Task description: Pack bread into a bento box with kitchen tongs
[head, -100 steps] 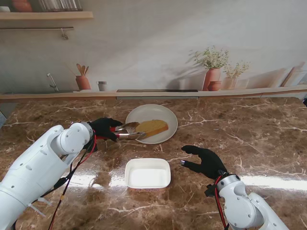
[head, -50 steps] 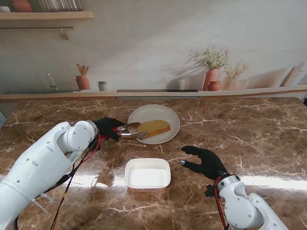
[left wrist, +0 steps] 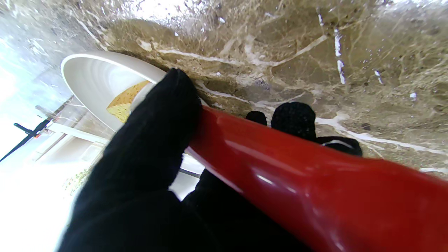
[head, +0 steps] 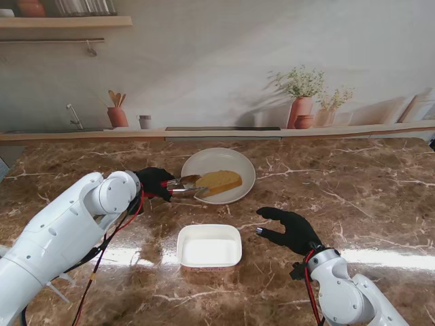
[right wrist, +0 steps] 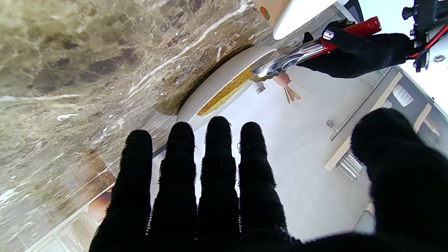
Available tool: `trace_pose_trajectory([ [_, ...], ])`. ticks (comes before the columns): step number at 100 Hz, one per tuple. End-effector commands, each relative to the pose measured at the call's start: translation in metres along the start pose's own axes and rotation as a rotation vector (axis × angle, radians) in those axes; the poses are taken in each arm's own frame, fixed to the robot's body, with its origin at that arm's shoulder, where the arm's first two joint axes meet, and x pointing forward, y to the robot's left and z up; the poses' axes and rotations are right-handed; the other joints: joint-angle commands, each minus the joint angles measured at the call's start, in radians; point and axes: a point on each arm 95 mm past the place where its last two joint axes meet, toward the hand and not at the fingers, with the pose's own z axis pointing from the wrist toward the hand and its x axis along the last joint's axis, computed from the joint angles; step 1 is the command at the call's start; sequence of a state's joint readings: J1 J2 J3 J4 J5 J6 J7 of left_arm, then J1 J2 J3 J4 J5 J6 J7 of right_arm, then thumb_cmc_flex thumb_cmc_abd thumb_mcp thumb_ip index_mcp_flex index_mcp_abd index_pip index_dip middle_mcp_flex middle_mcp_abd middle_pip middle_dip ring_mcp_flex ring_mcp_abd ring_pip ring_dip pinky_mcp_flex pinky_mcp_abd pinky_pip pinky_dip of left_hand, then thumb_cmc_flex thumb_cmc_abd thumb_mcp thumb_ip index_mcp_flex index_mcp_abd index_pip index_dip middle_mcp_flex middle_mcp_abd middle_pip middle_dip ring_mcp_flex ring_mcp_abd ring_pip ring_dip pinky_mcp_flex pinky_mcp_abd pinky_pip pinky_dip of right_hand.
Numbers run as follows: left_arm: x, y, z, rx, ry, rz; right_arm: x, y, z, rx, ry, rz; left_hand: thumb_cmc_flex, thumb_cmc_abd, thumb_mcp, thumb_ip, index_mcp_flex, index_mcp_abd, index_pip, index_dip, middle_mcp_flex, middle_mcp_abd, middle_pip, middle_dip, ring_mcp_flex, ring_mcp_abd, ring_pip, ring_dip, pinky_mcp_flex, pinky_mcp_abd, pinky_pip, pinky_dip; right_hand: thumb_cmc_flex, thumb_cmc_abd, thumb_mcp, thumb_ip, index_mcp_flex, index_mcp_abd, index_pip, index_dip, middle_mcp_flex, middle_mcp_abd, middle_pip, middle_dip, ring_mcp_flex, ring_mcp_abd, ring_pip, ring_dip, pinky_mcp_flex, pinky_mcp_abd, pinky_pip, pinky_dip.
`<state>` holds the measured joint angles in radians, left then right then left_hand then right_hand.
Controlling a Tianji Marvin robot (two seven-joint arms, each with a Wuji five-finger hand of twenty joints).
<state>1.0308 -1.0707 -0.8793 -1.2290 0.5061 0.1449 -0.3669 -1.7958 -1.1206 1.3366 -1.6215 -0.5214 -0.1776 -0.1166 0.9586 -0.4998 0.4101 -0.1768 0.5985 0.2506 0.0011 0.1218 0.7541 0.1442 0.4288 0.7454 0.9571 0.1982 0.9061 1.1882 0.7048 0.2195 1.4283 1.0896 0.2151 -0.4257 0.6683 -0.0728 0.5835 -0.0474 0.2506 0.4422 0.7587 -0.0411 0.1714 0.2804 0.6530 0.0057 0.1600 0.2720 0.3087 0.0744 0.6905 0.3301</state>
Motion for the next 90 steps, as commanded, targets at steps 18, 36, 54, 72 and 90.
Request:
trace_pose_trajectory([
  [18, 0.0002, 0.0058, 0.0018, -0.004, -0.012, 0.006, -0.0035, -0.0064, -0.0033, 0.025, -0.009, 0.014, 0.276, 0.221, -0.049, 0.065, 0.199, -0.125, 0.244, 0.075, 0.115, -0.030, -0.043, 0.089, 0.098, -0.028, 0.120, 0.035, 0.067, 0.003, 0.252, 0.082, 0.015, 0.019, -0.021, 0.039, -0.005, -0.030, -0.002, 0.001, 0.009, -0.005, 0.004, 0.010, 0.005, 0.005, 0.004, 0.015, -0.003, -0.004, 0.001, 0.029],
  [36, 0.0020, 0.0064, 0.0035, 0.000, -0.017, -0.009, -0.0036, -0.0062, -0.0032, 0.026, -0.007, 0.017, 0.332, 0.258, -0.119, 0.086, 0.223, -0.202, 0.452, 0.161, 0.135, -0.044, 0.001, 0.143, 0.111, -0.031, 0.159, 0.054, 0.076, 0.010, 0.265, 0.085, 0.015, 0.024, -0.022, 0.040, -0.007, -0.030, -0.004, 0.001, 0.007, -0.004, 0.003, 0.010, 0.004, 0.006, 0.004, 0.016, -0.004, -0.005, -0.001, 0.030],
  [54, 0.0027, 0.0074, 0.0041, 0.001, -0.020, -0.026, -0.0037, -0.0064, -0.0032, 0.030, -0.006, 0.020, 0.332, 0.274, -0.107, 0.085, 0.213, -0.228, 0.569, 0.202, 0.135, -0.028, 0.046, 0.162, 0.116, -0.027, 0.181, 0.064, 0.071, 0.018, 0.268, 0.093, 0.012, 0.031, -0.025, 0.040, -0.010, -0.030, -0.006, 0.001, 0.004, -0.003, 0.003, 0.010, 0.002, 0.005, 0.003, 0.016, -0.005, -0.005, -0.003, 0.031],
  [72, 0.0016, 0.0070, 0.0026, -0.008, -0.036, -0.047, -0.0037, -0.0066, -0.0031, 0.029, -0.005, 0.020, 0.332, 0.292, -0.106, 0.082, 0.170, -0.227, 0.715, 0.249, 0.129, -0.036, 0.124, 0.186, 0.122, -0.025, 0.205, 0.069, 0.077, 0.024, 0.274, 0.098, 0.013, 0.032, -0.026, 0.040, -0.010, -0.032, -0.006, 0.001, 0.003, -0.004, 0.002, 0.010, 0.001, 0.005, 0.002, 0.016, -0.006, -0.005, -0.004, 0.031],
  [90, 0.0012, 0.0070, 0.0020, -0.001, -0.041, -0.098, -0.0036, -0.0069, -0.0030, 0.031, -0.005, 0.021, 0.332, 0.305, -0.106, 0.079, 0.123, -0.284, 0.936, 0.430, 0.132, -0.054, 0.217, 0.216, 0.132, -0.024, 0.225, 0.070, 0.084, 0.031, 0.284, 0.101, 0.013, 0.033, -0.027, 0.040, -0.012, -0.034, -0.007, 0.001, 0.002, -0.004, 0.002, 0.010, -0.001, 0.006, 0.002, 0.016, -0.007, -0.005, -0.005, 0.032],
])
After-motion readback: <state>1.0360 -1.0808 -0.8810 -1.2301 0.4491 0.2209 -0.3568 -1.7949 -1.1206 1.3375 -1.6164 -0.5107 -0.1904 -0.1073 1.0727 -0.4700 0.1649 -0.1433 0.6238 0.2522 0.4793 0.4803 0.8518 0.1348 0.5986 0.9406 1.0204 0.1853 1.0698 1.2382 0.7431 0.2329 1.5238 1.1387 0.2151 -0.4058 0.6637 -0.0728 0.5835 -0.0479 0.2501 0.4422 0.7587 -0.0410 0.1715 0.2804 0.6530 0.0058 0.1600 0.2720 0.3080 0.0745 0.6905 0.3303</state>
